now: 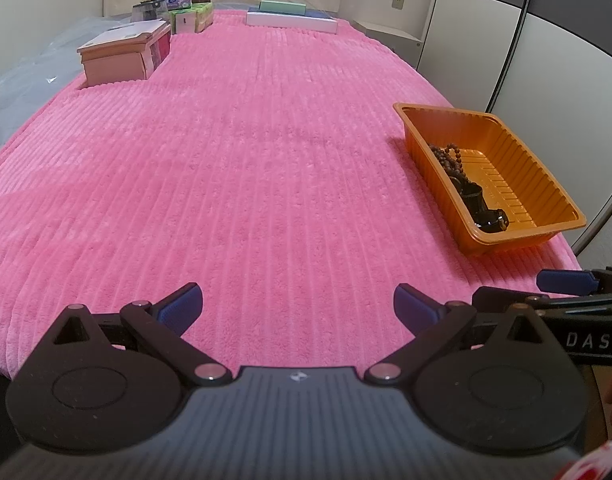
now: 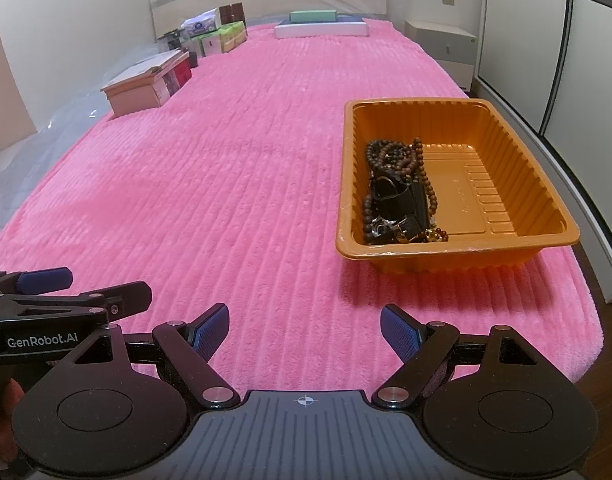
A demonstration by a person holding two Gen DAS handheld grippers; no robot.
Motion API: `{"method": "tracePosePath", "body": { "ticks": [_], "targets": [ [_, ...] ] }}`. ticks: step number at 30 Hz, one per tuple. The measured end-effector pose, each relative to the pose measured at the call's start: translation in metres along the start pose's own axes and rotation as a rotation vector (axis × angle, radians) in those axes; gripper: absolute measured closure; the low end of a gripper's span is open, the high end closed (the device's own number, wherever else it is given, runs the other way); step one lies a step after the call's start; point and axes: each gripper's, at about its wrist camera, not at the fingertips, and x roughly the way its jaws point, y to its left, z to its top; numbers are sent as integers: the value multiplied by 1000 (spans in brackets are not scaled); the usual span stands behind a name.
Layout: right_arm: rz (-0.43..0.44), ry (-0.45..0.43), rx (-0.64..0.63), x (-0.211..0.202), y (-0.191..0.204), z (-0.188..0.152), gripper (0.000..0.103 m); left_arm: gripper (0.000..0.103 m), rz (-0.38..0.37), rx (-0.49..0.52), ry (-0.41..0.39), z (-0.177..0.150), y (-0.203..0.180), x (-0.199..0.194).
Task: Organize jewelry
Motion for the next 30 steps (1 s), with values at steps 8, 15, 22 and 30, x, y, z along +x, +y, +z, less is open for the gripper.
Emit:
{"method": "tracePosePath", "body": {
  "ticks": [8,15,22,30],
  "targets": [
    [-3,-4,6,-1,-2,1,20,1,1,3,-1,0,0,-1],
    [-5,-3,12,-1,-4,1,20,1,1,6,-1,0,0,-1],
    [-5,-4,13,-1,-4,1,20,1,1,6,-1,0,0,-1],
    [-5,-4,13,-1,-4,1,20,1,1,6,-1,0,0,-1]
  ]
}}
